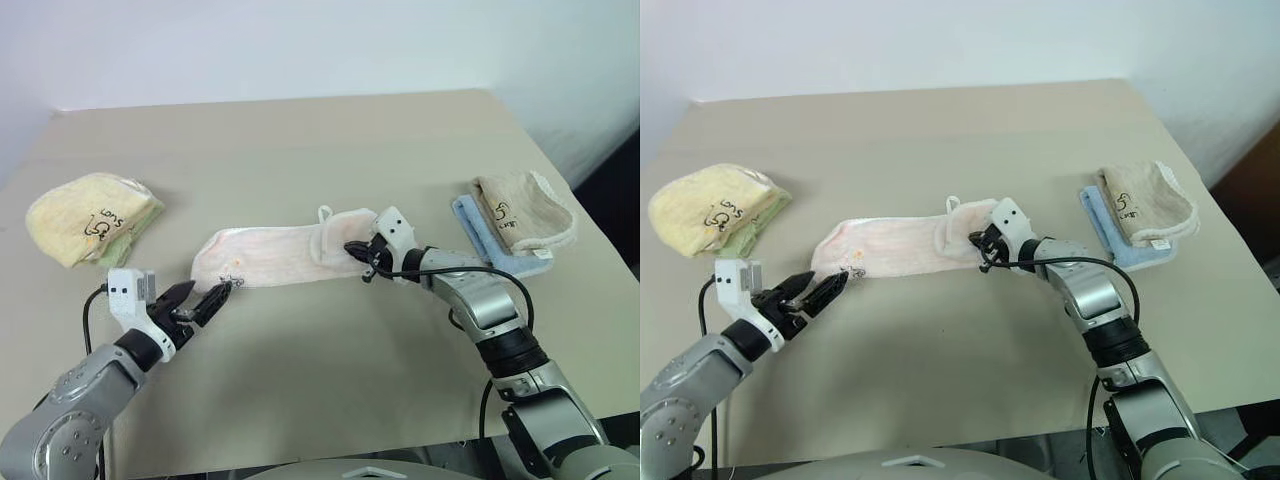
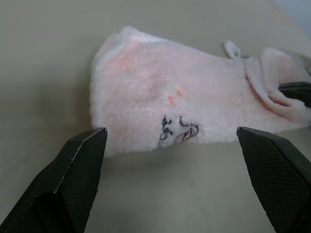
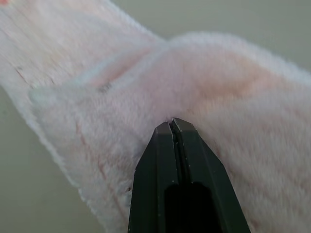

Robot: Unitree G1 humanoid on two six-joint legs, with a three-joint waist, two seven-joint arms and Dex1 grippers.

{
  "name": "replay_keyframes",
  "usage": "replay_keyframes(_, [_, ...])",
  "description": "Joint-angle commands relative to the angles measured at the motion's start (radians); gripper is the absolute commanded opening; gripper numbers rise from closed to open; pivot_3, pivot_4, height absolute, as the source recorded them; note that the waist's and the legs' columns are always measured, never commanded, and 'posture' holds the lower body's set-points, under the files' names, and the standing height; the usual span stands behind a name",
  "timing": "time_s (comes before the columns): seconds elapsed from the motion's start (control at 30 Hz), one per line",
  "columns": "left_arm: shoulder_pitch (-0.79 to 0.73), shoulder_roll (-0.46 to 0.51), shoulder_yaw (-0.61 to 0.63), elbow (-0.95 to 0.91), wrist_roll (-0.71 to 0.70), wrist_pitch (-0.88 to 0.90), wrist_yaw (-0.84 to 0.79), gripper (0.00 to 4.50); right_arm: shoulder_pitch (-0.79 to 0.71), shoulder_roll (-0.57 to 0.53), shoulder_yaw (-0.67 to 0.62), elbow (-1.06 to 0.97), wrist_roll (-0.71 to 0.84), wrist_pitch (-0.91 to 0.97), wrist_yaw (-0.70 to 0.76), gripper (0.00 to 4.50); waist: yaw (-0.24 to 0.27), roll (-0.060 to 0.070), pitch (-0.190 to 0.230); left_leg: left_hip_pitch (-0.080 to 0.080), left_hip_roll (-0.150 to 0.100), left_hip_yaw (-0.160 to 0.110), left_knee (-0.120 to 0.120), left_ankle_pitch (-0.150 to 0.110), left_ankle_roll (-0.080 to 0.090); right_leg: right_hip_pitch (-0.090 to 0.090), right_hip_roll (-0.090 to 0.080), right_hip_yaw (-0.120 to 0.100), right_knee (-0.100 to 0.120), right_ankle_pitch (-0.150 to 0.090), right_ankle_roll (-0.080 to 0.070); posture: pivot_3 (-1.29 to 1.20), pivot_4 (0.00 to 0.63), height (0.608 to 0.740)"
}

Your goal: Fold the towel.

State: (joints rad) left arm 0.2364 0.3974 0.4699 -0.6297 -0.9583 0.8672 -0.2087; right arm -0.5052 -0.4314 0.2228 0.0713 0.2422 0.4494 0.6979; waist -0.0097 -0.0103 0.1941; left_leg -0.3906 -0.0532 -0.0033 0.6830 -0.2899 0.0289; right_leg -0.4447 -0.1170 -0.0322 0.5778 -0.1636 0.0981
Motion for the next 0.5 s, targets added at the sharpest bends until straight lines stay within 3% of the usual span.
replay_keyframes(0.03, [-0.013,-0.057,0.046,-0.007,-0.179,0.034,0.163,4.49,-0.054,-0.007,-0.079,-0.090,0.049,-0.037,0.038,0.01,0.000,0.000,0.000,0.000,0.000,0.000,0.000,0.000,0.000,0.000,0.000,0.000,0.000,0.000,0.000,0.00,0.150,0.728])
replay_keyframes(0.37, [-0.147,-0.117,-0.017,0.155,-0.482,0.037,0.540,4.49,-0.079,-0.008,-0.135,-0.163,0.087,-0.024,0.071,0.01,0.004,0.000,0.000,0.000,-0.001,-0.001,0.000,0.001,0.002,0.001,0.000,0.000,0.000,0.000,0.000,0.00,0.150,0.728])
replay_keyframes(0.5, [-0.217,-0.116,-0.055,0.229,-0.518,0.031,0.635,4.49,-0.064,-0.007,-0.143,-0.183,0.084,-0.017,0.061,0.01,0.023,0.000,-0.001,0.001,-0.001,-0.001,0.000,0.001,0.001,0.002,-0.001,0.000,0.001,0.000,0.000,0.00,0.150,0.728])
